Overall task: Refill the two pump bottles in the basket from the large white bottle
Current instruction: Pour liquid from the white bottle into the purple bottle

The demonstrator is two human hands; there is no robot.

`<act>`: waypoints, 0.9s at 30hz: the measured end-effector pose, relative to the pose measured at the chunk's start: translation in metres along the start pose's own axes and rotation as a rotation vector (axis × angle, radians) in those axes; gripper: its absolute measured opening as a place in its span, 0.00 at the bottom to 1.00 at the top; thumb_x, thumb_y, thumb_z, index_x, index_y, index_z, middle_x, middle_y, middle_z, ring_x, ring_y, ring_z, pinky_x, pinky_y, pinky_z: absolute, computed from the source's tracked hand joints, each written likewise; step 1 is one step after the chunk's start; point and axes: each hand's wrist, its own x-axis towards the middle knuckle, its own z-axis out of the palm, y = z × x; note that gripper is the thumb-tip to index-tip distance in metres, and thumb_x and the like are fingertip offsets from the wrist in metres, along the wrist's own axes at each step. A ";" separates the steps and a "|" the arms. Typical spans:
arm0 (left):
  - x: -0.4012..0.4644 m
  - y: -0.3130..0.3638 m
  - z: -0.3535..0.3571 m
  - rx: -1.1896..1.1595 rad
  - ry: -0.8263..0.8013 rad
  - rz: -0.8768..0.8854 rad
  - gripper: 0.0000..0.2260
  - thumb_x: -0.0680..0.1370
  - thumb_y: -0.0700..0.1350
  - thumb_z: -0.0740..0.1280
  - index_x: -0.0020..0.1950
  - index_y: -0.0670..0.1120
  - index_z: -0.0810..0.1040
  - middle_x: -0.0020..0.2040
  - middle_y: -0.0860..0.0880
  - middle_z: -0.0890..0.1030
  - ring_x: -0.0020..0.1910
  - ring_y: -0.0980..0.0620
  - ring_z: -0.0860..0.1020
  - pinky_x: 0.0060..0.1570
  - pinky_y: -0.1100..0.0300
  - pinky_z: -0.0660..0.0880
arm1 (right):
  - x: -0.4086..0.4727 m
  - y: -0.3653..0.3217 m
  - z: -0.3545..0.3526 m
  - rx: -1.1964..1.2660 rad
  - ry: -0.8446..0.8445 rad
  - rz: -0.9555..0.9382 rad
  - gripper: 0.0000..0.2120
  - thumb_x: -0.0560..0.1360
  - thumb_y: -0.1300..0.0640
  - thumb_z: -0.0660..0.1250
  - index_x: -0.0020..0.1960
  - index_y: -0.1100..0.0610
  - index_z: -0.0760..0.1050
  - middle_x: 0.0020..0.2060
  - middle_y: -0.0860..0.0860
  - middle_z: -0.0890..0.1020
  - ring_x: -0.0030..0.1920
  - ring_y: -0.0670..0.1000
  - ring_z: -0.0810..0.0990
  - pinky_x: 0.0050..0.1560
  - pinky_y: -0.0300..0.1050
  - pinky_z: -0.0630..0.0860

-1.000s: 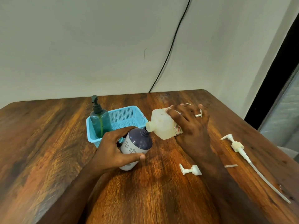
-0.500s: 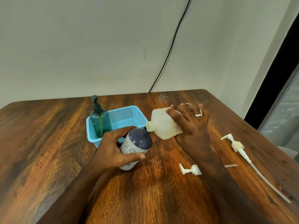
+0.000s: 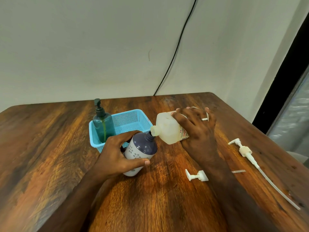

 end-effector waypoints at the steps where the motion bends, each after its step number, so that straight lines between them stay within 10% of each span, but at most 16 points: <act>1: 0.000 0.000 0.000 0.000 0.000 0.001 0.30 0.63 0.61 0.78 0.62 0.53 0.79 0.58 0.66 0.81 0.57 0.64 0.80 0.48 0.75 0.74 | 0.000 0.000 0.000 0.001 0.002 0.000 0.38 0.64 0.51 0.81 0.69 0.47 0.66 0.66 0.54 0.77 0.68 0.60 0.72 0.71 0.71 0.58; 27: 0.001 0.002 0.001 -0.012 0.004 0.007 0.28 0.63 0.59 0.78 0.61 0.56 0.78 0.58 0.67 0.81 0.57 0.64 0.80 0.49 0.74 0.75 | -0.001 -0.002 -0.001 0.006 -0.010 0.015 0.39 0.64 0.53 0.82 0.69 0.46 0.66 0.66 0.54 0.77 0.68 0.59 0.70 0.72 0.70 0.57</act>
